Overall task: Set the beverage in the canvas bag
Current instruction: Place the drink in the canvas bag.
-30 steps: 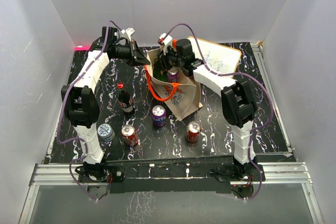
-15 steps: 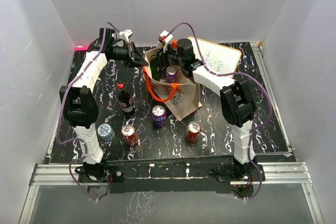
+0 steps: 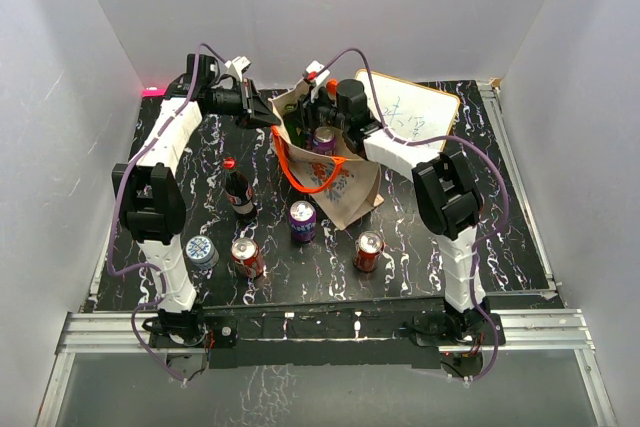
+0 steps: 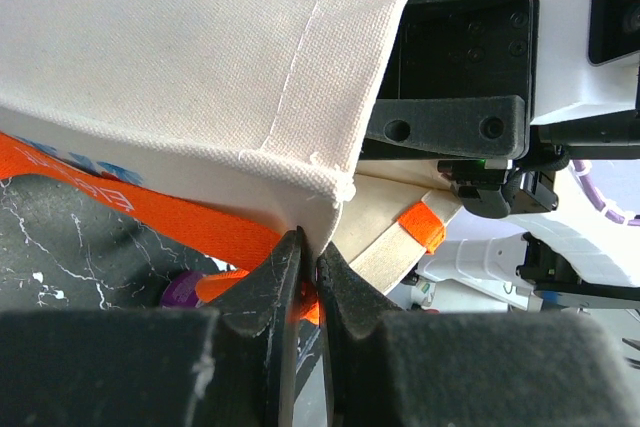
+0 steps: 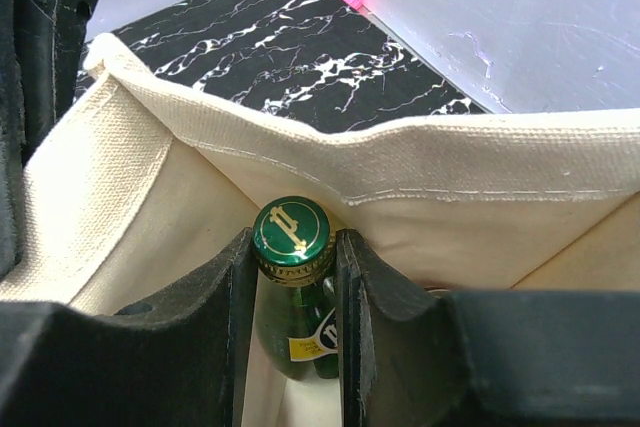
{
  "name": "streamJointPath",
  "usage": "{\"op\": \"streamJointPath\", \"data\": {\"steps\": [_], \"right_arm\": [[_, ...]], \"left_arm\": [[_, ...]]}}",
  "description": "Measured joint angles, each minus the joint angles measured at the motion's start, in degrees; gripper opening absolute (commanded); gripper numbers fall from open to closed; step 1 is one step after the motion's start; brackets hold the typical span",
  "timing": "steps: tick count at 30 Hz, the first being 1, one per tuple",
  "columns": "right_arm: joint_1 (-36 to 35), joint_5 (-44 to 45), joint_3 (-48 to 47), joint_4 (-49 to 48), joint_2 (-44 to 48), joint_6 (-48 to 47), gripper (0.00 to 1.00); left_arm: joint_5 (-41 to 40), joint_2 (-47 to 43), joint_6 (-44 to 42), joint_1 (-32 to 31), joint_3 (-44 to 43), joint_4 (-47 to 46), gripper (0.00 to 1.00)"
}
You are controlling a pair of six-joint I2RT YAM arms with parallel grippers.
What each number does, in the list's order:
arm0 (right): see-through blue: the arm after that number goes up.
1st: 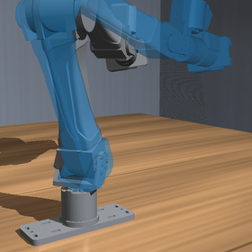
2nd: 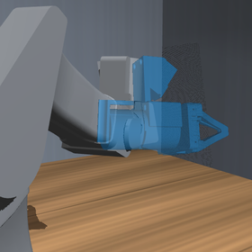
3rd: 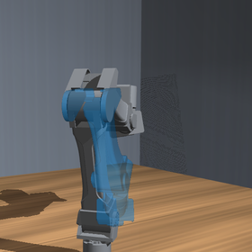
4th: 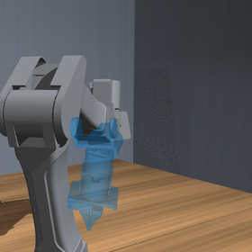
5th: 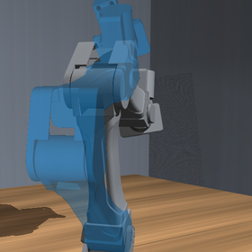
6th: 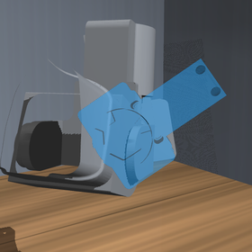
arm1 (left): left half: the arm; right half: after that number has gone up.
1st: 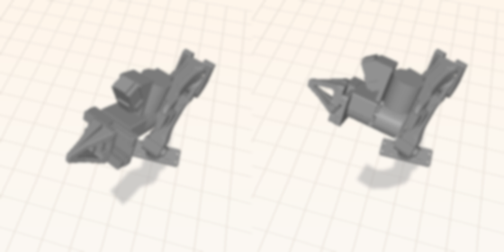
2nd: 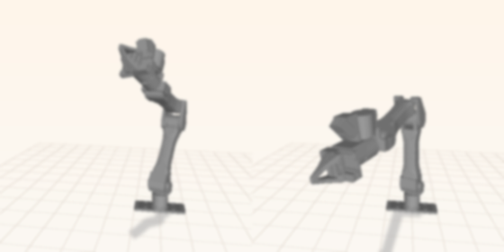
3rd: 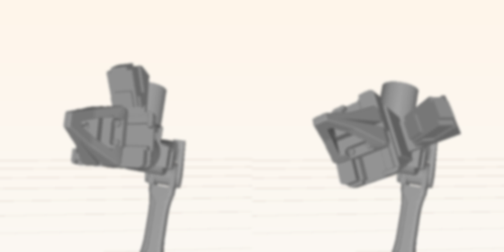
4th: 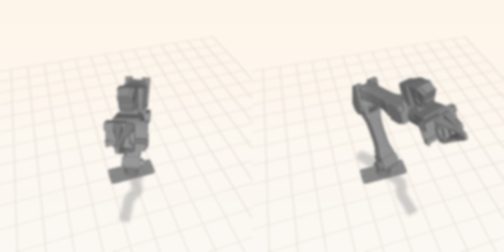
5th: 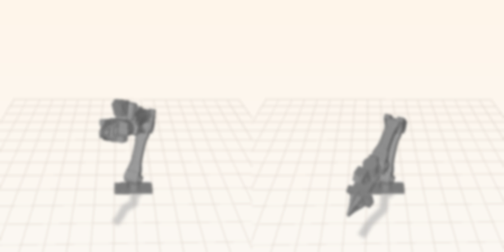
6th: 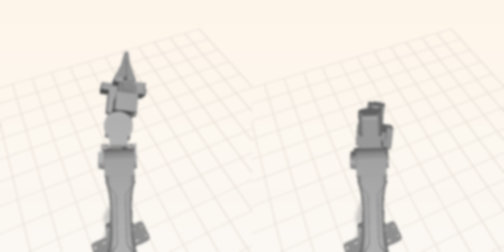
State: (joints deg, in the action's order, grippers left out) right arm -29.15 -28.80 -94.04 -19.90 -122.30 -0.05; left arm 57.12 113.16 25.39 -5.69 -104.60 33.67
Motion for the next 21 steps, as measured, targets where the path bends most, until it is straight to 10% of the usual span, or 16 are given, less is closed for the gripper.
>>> {"op": "streamJointPath", "data": {"steps": [21], "right_arm": [[-0.55,1.44,3.80,-1.66,0.46,-5.66,0.12]], "left_arm": [[1.18,0.04,0.81,0.00,0.24,-0.96,0.14]]}}
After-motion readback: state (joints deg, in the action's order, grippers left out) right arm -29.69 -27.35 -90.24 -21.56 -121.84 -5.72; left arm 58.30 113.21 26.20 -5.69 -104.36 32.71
